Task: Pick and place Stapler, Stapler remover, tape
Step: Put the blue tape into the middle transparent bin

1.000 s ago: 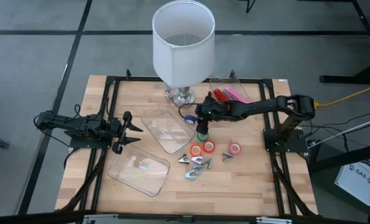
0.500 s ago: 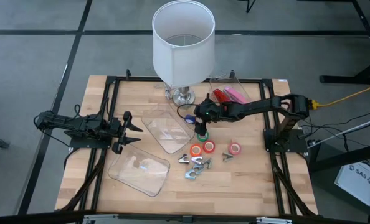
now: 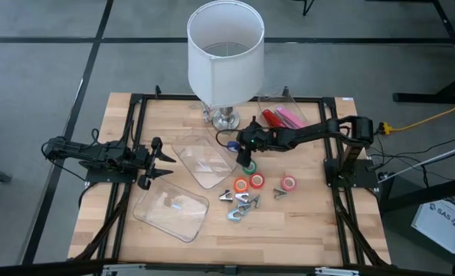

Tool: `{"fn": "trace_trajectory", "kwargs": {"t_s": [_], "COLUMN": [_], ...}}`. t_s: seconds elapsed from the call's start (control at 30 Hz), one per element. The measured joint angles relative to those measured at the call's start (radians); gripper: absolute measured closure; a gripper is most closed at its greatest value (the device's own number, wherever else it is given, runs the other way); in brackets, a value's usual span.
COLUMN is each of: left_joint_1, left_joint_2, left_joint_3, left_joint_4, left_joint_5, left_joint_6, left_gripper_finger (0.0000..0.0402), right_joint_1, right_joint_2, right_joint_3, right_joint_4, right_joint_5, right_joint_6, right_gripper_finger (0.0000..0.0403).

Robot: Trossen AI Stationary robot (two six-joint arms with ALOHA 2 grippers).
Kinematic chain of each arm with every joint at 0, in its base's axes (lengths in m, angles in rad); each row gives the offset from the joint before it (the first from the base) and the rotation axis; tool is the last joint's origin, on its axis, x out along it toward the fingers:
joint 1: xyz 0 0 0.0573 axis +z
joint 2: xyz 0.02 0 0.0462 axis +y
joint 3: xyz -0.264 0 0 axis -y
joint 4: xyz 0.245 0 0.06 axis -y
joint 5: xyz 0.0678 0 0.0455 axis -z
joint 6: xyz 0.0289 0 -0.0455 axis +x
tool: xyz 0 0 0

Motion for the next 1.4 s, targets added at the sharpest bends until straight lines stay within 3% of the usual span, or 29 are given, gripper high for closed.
{"fn": "trace_trajectory", "kwargs": {"t_s": [0.2,0.47,0.73,1.1,1.4], "left_joint_1": [0.000,0.000,0.000,0.000,0.000], "left_joint_2": [0.000,0.000,0.000,0.000,0.000], "left_joint_3": [0.000,0.000,0.000,0.000,0.000], "left_joint_4": [0.000,0.000,0.000,0.000,0.000], "left_joint_5": [0.000,0.000,0.000,0.000,0.000], "left_joint_6": [0.000,0.000,0.000,0.000,0.000], "left_gripper_finger": [0.0217,0.0217,0.0217,0.0217,0.0217], "right_joint_1": [0.000,0.005,0.027,0.097,0.117], "right_joint_2": [-0.005,-0.063,-0.193,-0.362,-0.400], "right_joint_3": [0.000,-0.001,-0.001,-0.001,-0.001], "right_joint_4": [-0.009,-0.129,-0.231,-0.237,-0.218], "right_joint_5": [-0.025,-0.008,0.145,0.281,0.350], "right_joint_6": [0.000,0.002,0.029,0.079,0.083], "right_gripper_finger": [0.0310,0.0310,0.0310,0.0306,0.0305]}}
